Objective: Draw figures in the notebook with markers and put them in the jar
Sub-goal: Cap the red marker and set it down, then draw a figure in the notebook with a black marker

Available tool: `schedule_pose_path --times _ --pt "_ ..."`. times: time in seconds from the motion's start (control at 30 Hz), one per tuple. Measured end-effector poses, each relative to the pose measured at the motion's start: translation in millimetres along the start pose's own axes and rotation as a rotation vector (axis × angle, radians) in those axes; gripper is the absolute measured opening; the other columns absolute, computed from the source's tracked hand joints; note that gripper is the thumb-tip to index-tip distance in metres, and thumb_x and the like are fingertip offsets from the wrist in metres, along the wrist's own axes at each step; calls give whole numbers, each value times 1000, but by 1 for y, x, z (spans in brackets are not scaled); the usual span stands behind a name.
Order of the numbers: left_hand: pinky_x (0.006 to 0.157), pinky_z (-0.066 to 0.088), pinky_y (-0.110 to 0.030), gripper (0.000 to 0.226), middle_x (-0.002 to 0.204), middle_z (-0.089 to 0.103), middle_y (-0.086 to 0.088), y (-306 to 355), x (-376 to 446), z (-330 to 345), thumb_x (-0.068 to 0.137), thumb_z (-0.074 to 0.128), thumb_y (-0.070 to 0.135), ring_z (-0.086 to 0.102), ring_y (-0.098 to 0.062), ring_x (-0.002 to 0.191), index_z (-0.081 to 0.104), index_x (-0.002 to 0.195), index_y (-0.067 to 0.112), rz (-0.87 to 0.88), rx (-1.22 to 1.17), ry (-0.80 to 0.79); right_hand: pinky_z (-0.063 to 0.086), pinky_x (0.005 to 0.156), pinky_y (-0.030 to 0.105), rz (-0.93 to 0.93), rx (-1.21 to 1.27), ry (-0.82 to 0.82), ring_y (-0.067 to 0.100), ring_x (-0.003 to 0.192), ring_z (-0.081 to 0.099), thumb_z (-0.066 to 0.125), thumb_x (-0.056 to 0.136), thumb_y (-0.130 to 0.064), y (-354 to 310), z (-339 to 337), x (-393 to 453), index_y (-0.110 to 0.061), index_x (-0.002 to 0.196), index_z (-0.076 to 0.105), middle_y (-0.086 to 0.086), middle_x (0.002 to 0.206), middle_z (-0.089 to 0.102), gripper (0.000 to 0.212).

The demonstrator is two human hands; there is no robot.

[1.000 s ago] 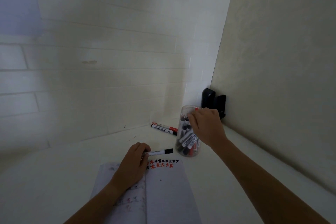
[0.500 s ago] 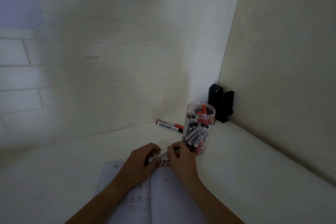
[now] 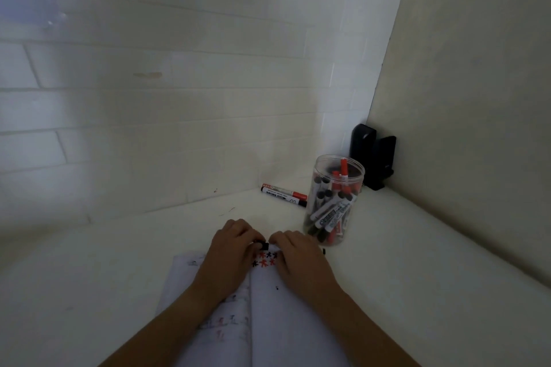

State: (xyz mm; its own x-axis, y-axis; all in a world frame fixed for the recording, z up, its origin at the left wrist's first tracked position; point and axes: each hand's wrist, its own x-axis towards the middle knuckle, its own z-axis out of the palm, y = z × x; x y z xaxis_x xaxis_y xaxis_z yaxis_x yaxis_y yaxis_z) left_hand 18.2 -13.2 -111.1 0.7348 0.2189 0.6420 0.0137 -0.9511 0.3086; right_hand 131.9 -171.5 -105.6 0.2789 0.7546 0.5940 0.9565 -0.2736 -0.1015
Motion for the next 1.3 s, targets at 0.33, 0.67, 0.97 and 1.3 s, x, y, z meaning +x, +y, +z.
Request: schedule_pose_path --times 0.33,0.67,0.97,1.3 --pt "71 35 -29 42 88 47 13 14 2 -11 108 23 47 38 -9 80 56 94 25 110 -45 -126 43 60 30 -110 -258 129 14 63 53 49 101 -34 -7 -4 -4 -24 92 61 -7 76 55 19" --pt "66 26 -26 39 79 45 9 8 1 -5 108 25 41 32 -8 75 48 83 24 104 -11 -68 24 39 25 -124 -284 125 10 43 46 43 102 -41 -14 -7 -7 -25 94 55 -8 65 52 22" --pt "67 23 -22 37 80 43 13 7 1 -6 108 26 42 32 -5 76 49 84 26 121 -37 -47 28 38 28 14 -187 -33 13 37 43 16 109 -55 -15 -12 -12 -31 102 48 -4 53 50 41" --pt "70 43 -30 24 86 51 11 -5 -1 2 89 46 44 44 -11 82 64 92 28 -159 -3 -43 52 60 27 213 106 42 13 76 57 53 92 -4 -7 -25 -10 -28 133 47 -2 104 59 49"
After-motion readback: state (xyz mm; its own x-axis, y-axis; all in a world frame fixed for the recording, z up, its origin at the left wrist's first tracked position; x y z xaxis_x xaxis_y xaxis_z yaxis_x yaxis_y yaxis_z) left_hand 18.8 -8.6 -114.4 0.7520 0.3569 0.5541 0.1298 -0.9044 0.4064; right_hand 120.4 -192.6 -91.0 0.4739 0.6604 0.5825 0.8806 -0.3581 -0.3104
